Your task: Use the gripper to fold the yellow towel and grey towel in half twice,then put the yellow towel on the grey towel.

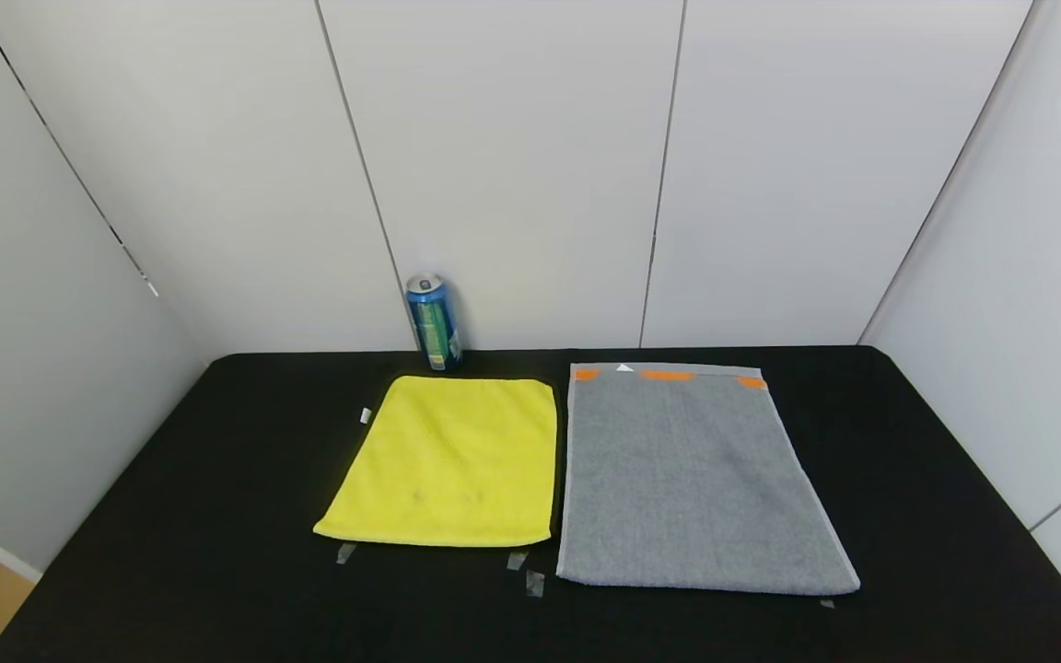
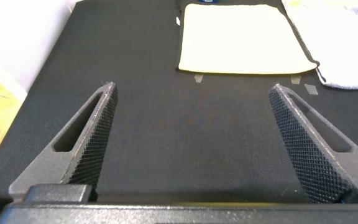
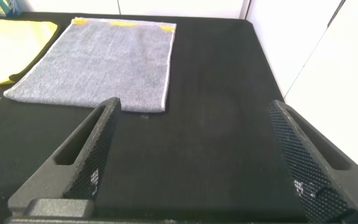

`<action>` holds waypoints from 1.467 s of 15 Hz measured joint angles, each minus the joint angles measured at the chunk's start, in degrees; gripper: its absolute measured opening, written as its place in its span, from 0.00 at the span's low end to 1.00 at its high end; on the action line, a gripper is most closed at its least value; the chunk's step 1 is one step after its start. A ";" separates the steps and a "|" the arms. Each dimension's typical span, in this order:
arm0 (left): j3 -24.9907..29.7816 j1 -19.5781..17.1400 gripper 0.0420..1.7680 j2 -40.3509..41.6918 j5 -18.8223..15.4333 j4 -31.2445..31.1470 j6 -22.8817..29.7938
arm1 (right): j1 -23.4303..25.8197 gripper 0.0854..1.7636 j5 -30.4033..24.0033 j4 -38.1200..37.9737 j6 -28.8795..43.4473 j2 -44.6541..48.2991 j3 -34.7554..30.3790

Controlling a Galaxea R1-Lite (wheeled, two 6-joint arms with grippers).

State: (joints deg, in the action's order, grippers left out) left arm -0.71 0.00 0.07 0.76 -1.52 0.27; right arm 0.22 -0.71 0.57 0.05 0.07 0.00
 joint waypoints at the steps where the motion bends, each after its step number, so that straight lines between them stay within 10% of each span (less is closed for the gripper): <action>1: 0.00 0.00 0.97 0.00 0.00 -0.04 0.13 | -0.12 0.97 0.02 -0.04 -0.02 0.00 0.05; 9: -0.45 0.00 0.97 0.00 0.55 -0.57 1.01 | -0.24 0.97 0.28 -4.56 0.20 -1.12 6.52; 22: -21.75 0.63 0.97 -11.14 -1.77 -9.23 0.35 | -2.00 0.97 -4.88 -1.57 0.24 -26.33 28.96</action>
State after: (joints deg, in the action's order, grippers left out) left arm -22.46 0.63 -11.07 -1.01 -10.75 0.62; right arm -1.78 -5.58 -1.00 0.29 -26.26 28.96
